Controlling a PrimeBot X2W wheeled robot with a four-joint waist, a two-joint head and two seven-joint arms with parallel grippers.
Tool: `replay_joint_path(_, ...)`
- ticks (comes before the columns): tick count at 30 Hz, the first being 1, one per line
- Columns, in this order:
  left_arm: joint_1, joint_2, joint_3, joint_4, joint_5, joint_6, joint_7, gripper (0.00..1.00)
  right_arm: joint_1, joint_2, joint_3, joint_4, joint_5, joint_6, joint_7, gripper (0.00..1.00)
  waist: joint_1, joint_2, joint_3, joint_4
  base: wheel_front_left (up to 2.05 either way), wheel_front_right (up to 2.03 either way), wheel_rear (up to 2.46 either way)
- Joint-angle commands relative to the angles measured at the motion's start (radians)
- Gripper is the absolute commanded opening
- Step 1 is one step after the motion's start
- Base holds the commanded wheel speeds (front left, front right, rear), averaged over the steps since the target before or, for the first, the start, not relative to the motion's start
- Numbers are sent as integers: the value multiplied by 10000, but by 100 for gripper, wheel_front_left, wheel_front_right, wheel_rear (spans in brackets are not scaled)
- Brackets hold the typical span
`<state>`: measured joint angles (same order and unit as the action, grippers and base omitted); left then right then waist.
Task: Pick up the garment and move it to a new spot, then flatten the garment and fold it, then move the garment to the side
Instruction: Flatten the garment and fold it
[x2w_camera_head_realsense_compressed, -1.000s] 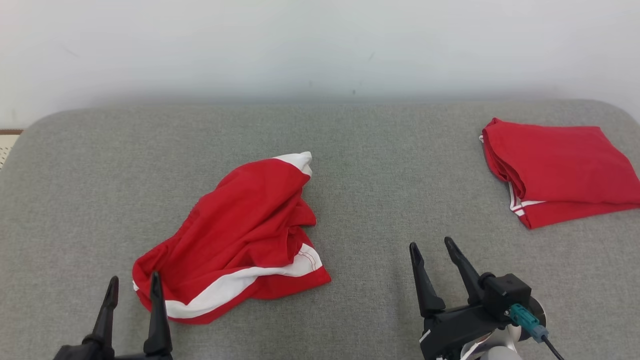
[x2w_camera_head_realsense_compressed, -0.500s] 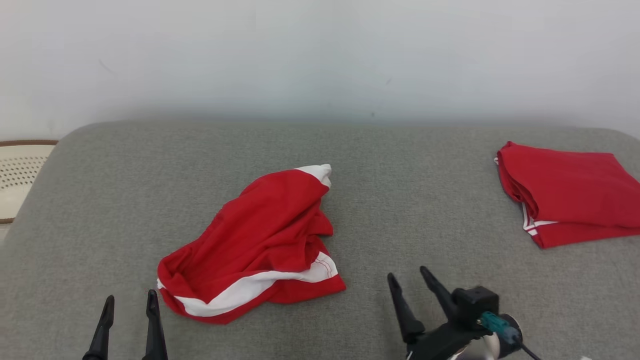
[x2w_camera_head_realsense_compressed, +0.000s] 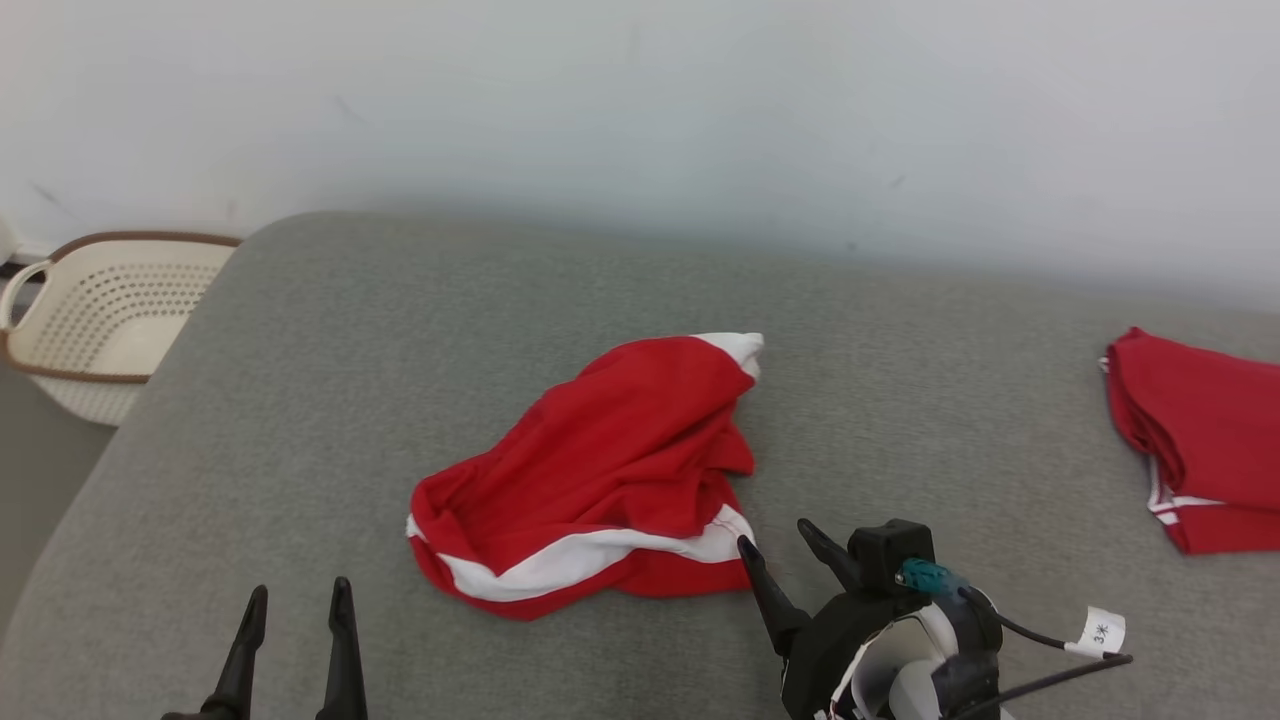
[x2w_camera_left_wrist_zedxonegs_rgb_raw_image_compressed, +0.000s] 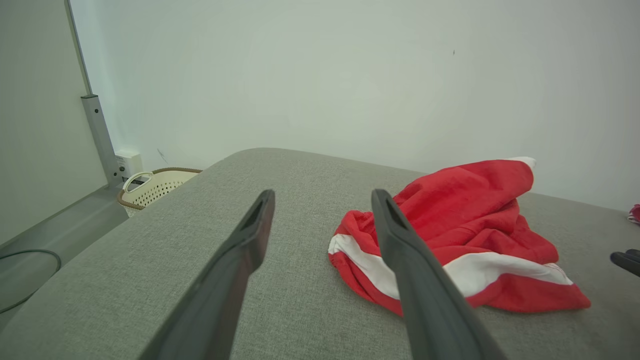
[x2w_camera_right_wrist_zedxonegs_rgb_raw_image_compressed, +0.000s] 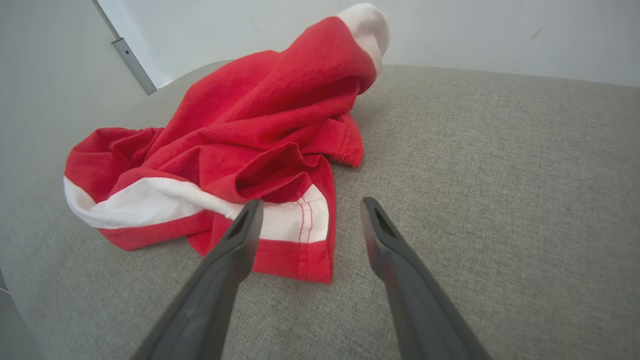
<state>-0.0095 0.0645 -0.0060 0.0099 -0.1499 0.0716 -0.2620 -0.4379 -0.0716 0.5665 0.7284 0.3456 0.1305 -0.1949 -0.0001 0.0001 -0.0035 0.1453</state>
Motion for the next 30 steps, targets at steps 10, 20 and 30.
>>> replay_joint_path(10, -366, -88, -191, 160, -36, -156, -44, 100, -1493, 84, 712, 2646, 733, 5, -190, 100, 1, -1, 339, 1273, 0, 0, 0)
replay_joint_path(20, -521, -126, -122, 161, -93, -161, -44, 100, -2214, 151, 1167, 4101, 1150, 5, -453, 0, 1, -1, 643, 1485, 0, 0, 0)
replay_joint_path(30, -432, -139, -1, 85, -188, -66, -44, 100, -2376, -316, 893, 3397, 1277, 5, -706, 0, 1, -1, 694, 1029, 0, 0, 0)
